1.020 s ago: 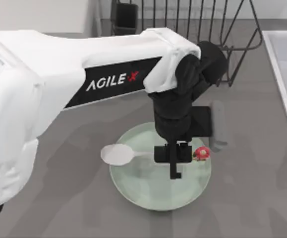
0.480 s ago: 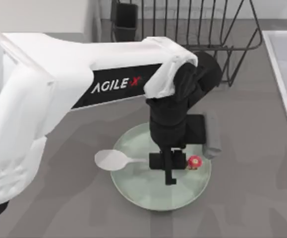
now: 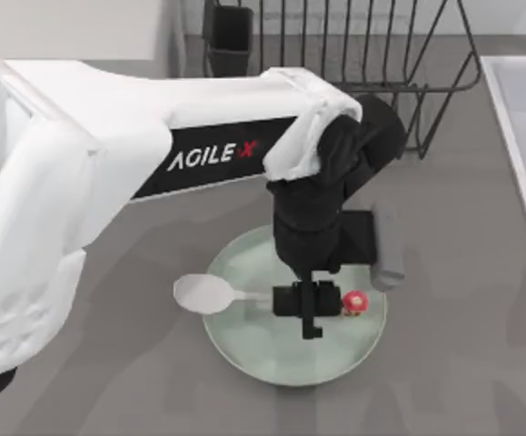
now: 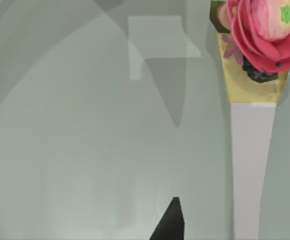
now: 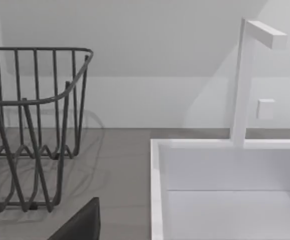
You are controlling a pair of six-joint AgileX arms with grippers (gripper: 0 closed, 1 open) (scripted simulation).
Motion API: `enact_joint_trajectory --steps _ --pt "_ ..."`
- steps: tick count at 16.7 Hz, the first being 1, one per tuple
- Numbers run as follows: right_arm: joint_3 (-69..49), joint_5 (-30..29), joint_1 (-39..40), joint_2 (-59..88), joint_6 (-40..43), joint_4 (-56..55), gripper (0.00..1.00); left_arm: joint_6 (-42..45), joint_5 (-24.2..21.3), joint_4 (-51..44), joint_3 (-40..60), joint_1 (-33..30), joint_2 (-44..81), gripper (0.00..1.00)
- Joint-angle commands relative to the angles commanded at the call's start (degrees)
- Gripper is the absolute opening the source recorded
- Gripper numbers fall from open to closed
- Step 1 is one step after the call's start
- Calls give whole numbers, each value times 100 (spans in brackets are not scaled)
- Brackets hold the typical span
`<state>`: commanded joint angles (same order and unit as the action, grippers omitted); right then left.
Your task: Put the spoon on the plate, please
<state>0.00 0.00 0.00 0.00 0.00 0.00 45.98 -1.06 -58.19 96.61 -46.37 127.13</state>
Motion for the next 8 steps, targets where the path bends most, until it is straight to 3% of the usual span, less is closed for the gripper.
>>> enact_joint_trajectory --steps 3,8 --pt "0 0 0 0 0 0 100 0 0 0 0 0 0 98" --pt "0 0 0 0 0 0 100 0 0 0 0 0 0 100"
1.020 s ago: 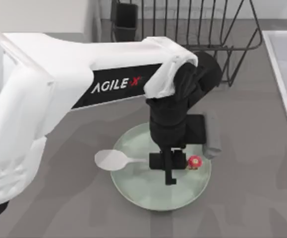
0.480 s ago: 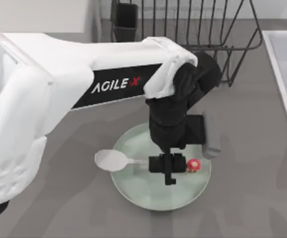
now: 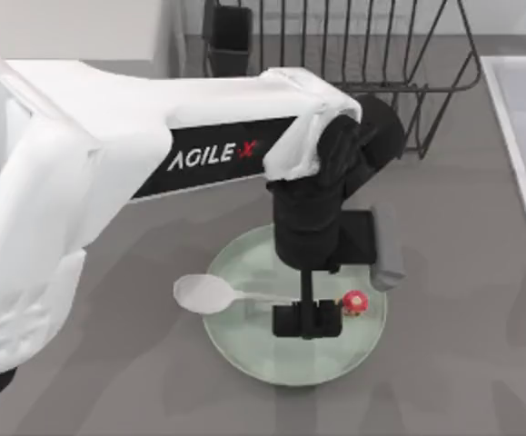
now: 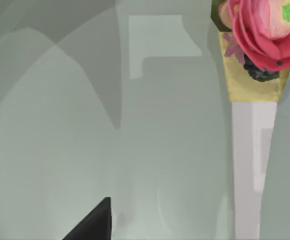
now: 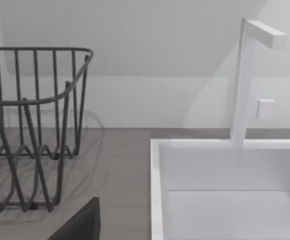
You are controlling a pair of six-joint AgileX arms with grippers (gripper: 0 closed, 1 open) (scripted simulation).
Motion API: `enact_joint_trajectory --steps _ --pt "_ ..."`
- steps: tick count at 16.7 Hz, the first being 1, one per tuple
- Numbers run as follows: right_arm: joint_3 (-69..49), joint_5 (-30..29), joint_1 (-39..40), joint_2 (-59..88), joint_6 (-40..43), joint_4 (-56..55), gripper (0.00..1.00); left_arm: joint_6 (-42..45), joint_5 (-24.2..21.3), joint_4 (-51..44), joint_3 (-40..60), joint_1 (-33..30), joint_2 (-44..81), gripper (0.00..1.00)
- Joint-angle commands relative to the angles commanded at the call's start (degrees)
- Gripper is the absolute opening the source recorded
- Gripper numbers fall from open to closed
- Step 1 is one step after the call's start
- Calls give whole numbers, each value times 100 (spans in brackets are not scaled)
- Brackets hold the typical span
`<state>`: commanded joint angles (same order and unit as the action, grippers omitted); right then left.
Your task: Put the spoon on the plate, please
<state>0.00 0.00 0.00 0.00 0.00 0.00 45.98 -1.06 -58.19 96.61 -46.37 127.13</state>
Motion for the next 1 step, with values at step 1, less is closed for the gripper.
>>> enact_joint_trajectory --steps 1 --pt "0 0 0 0 0 0 100 0 0 0 0 0 0 100"
